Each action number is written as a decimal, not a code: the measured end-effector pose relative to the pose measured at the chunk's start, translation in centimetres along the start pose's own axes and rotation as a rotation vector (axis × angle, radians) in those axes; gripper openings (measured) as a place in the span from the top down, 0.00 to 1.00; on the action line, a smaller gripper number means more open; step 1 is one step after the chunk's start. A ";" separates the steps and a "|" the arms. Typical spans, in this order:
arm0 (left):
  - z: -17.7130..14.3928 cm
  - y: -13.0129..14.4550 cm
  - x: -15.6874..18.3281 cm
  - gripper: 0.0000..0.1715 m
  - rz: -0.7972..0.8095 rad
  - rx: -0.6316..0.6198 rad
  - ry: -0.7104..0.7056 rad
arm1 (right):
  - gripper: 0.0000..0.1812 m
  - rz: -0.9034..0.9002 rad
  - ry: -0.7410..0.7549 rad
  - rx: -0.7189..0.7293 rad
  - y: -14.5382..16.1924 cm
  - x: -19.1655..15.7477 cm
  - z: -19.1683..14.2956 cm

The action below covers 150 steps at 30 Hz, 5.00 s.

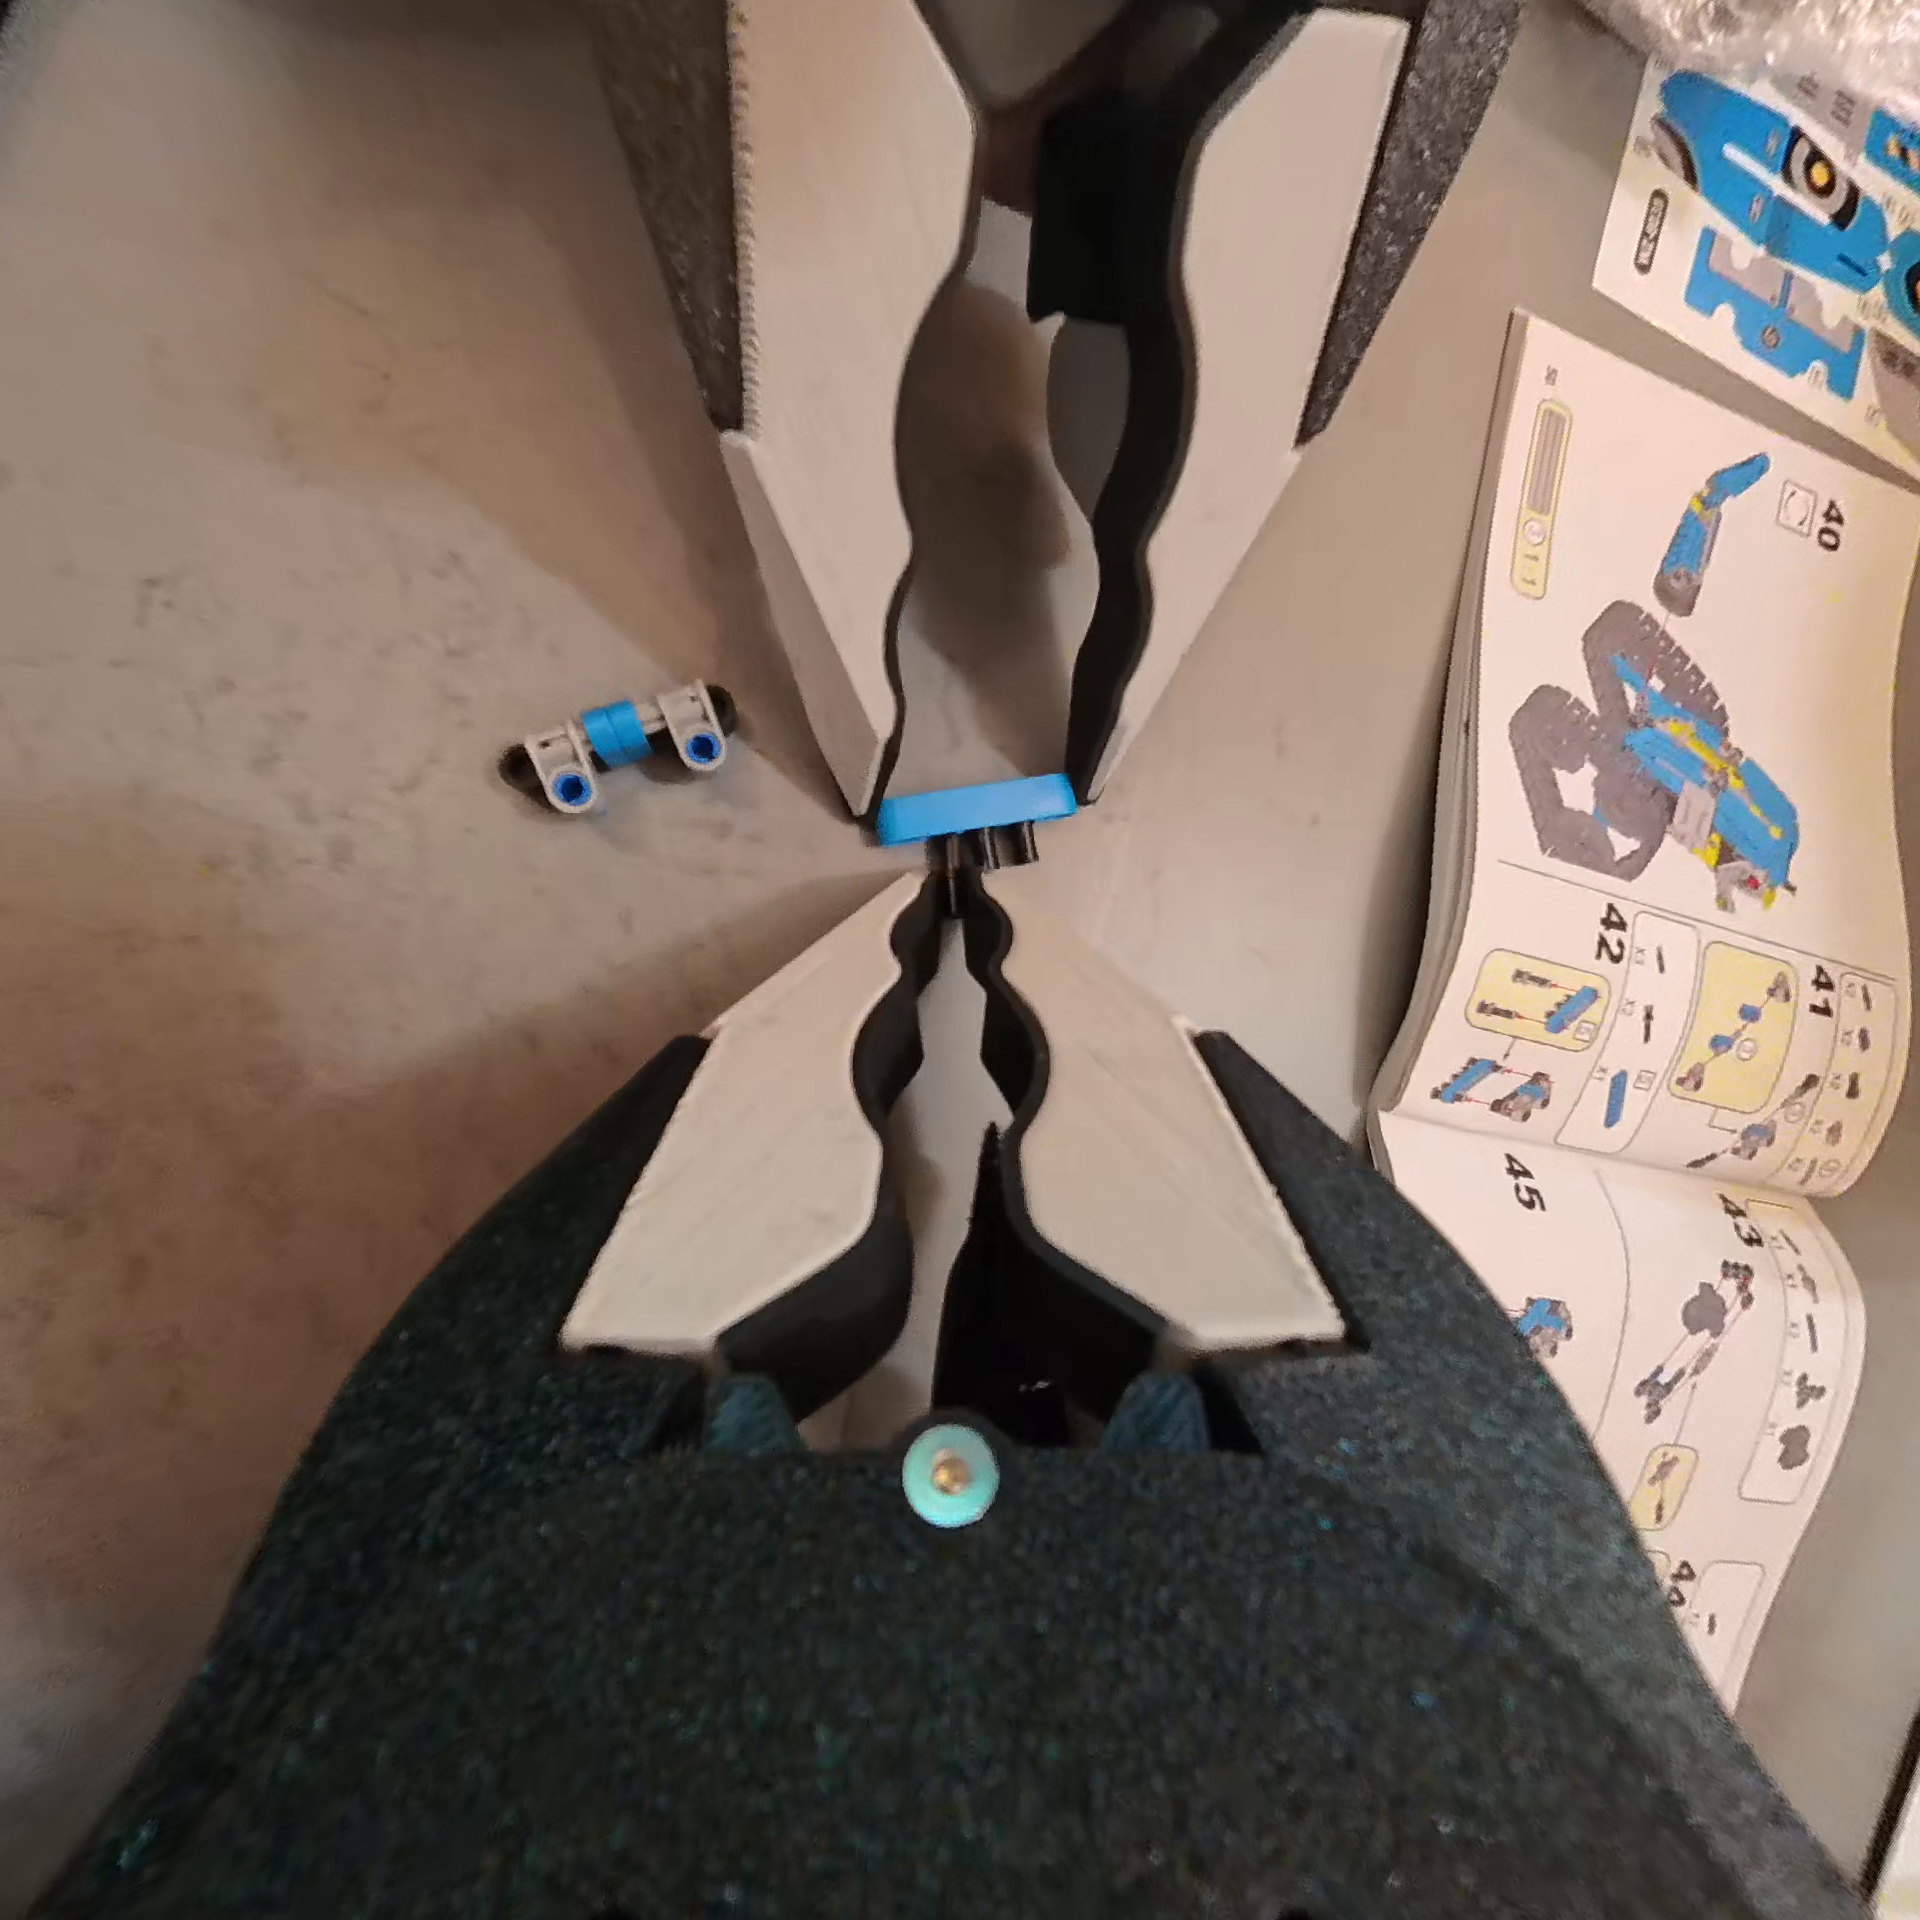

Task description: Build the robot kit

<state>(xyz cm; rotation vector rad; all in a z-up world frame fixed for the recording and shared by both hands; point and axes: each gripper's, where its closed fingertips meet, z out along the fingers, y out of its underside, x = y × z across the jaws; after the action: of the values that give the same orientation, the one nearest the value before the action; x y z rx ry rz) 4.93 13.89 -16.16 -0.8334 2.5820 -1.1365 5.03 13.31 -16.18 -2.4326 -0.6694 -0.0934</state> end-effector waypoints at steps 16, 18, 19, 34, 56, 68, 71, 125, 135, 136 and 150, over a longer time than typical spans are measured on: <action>0.0 0.0 0.0 0.78 -0.047 -0.005 -0.008 | 0.99 0.016 0.028 -0.003 -0.3 -0.1 0.1; 0.0 -0.1 0.0 0.78 -0.046 -0.006 -0.017 | 0.99 0.046 0.031 -0.008 -0.3 -0.1 0.2; 0.0 -0.1 0.0 0.78 -0.048 -0.005 -0.019 | 0.99 0.104 0.013 0.001 -0.3 -0.1 0.2; 0.1 -0.1 -0.1 0.77 -0.026 -0.002 -0.053 | 0.96 0.255 -0.033 0.101 -0.2 -0.2 -0.1; 0.2 -0.2 0.1 0.77 -0.071 -0.003 -0.112 | 0.84 0.472 0.051 0.094 0.5 -1.4 -0.6; 0.2 -0.2 0.1 0.77 -0.066 0.003 -0.107 | 0.84 0.469 0.060 0.129 0.2 -1.2 -0.4; 0.2 -0.2 0.1 0.78 -0.068 0.003 -0.113 | 0.85 0.462 0.068 0.132 0.1 -1.1 -0.4; -3.4 -9.3 2.5 0.78 -0.440 0.553 0.070 | 0.96 0.147 0.654 0.203 -2.9 1.8 -7.6; -3.7 -8.9 4.1 0.78 -0.589 0.571 0.399 | 0.83 0.157 0.473 0.260 -2.1 -0.1 -7.5; -4.0 -9.3 4.8 0.78 -0.620 0.589 0.486 | 0.84 0.157 0.448 0.283 -2.3 -0.4 -7.7; -4.8 -10.0 6.8 0.78 -0.718 0.599 0.741 | 0.96 0.035 0.344 0.478 -4.3 -2.7 -9.8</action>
<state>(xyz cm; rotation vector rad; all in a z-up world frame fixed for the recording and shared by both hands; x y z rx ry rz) 1.61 7.46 -5.26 -1.4056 2.1262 -2.6736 1.48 9.42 -6.43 -1.9060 -0.4325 -0.2955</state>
